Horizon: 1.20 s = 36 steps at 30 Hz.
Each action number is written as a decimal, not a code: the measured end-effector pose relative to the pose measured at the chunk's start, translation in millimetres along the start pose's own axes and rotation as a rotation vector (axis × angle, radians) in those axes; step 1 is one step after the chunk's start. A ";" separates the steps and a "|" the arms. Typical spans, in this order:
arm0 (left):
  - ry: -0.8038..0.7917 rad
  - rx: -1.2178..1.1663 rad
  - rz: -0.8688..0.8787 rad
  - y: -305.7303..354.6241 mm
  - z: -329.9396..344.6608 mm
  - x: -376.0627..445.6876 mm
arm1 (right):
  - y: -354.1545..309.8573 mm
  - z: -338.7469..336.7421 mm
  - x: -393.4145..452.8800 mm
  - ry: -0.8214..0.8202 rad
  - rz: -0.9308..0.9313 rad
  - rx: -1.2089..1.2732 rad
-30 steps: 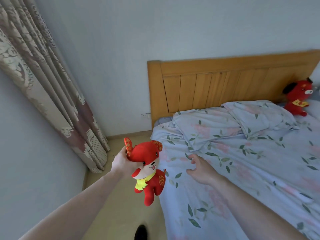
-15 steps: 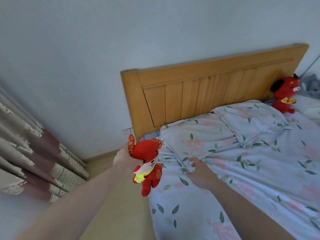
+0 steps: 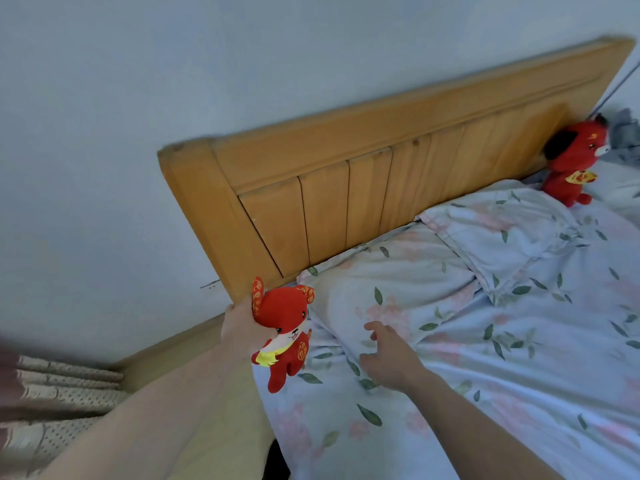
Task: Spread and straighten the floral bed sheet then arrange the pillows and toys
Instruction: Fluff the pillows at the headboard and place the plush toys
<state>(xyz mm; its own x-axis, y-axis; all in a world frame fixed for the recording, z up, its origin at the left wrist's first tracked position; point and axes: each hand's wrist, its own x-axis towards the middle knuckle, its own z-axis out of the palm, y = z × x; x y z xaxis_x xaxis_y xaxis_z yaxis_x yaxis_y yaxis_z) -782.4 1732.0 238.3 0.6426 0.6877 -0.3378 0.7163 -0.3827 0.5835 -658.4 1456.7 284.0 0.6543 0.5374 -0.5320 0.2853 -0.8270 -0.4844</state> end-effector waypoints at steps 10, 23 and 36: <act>-0.108 -0.022 0.070 -11.1 60.1 178.3 | -4.9 -2.3 152.2 0.032 0.098 0.040; 0.032 0.114 0.222 -17.3 93.1 194.2 | 2.3 19.2 173.0 -0.036 0.145 -0.004; -0.397 0.448 0.267 -12.7 68.4 115.7 | -3.1 6.4 94.2 0.011 0.122 0.034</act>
<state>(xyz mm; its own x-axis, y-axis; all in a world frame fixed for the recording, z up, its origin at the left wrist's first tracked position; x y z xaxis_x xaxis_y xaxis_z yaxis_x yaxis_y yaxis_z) -698.6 1774.2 141.3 0.8043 0.2860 -0.5208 0.5068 -0.7879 0.3499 -602.1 1510.9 230.9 0.6902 0.4310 -0.5813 0.1789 -0.8800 -0.4400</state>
